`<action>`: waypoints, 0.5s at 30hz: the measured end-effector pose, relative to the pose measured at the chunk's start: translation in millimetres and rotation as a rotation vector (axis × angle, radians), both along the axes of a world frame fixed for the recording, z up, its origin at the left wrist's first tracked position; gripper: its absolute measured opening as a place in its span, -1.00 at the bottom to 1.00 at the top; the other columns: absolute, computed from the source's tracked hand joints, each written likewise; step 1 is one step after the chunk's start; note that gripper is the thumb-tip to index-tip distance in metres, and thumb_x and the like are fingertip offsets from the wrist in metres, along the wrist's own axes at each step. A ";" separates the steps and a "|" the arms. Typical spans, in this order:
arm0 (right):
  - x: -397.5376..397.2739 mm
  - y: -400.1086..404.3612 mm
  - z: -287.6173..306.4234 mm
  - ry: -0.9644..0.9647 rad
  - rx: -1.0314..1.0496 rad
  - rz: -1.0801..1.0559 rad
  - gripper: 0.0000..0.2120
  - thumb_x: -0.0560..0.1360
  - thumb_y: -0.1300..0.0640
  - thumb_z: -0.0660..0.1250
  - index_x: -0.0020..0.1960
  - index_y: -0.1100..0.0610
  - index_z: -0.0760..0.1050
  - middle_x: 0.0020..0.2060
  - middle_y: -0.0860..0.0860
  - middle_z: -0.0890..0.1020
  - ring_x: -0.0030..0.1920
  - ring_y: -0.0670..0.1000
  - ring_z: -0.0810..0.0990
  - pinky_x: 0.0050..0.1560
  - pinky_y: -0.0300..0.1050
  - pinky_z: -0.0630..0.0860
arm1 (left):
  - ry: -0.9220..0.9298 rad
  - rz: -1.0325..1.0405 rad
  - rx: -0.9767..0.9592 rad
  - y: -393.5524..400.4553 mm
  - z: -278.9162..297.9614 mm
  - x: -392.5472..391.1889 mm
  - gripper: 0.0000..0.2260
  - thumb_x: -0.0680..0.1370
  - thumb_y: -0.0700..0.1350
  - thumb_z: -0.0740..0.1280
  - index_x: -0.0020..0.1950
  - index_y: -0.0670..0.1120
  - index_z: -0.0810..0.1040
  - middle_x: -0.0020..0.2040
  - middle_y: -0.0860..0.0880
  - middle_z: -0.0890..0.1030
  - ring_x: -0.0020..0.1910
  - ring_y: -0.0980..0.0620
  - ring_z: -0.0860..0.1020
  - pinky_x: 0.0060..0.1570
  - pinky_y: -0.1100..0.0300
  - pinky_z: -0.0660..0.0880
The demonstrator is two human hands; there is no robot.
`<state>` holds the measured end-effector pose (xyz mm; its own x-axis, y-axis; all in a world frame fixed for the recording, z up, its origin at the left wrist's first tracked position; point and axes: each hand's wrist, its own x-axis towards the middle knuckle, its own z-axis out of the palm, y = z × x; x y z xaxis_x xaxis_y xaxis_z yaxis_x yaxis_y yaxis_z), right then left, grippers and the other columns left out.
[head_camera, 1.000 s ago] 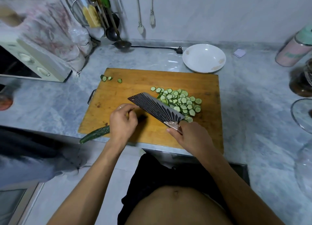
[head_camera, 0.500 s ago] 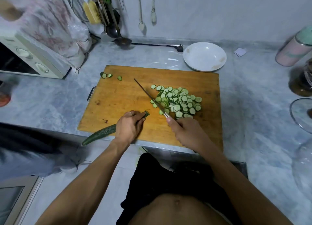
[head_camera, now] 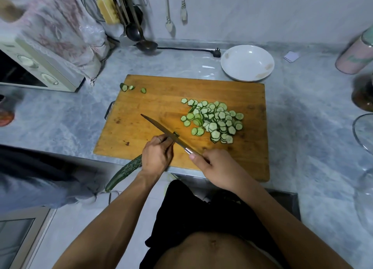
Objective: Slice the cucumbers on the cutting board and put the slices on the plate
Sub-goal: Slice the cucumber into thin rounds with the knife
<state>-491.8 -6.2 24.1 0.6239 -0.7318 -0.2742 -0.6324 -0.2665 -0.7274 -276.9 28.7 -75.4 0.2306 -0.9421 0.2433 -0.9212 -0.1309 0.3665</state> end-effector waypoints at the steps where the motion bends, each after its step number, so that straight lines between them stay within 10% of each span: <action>1: 0.3 -0.7 0.2 0.007 -0.009 0.004 -0.43 0.63 -0.19 0.13 -0.33 0.24 0.39 -0.44 0.13 0.40 -0.44 0.03 0.37 -0.37 -0.02 0.19 | -0.005 0.002 0.001 0.0 -0.3 -0.4 -0.79 0.52 -0.23 0.33 0.07 -0.03 0.70 0.04 -0.03 0.67 -0.07 -0.15 0.54 -0.23 0.11 0.50; 15: -1.4 -3.4 -2.8 0.059 -0.022 0.017 -0.47 0.64 -0.19 0.09 -0.35 0.14 0.33 -0.45 0.03 0.40 -0.43 -0.08 0.35 -0.44 -0.20 0.18 | -0.002 -0.007 -0.011 -1.0 -6.3 0.4 -0.77 0.53 -0.17 0.26 0.05 -0.06 0.69 0.03 -0.07 0.65 -0.05 -0.16 0.55 -0.22 0.11 0.51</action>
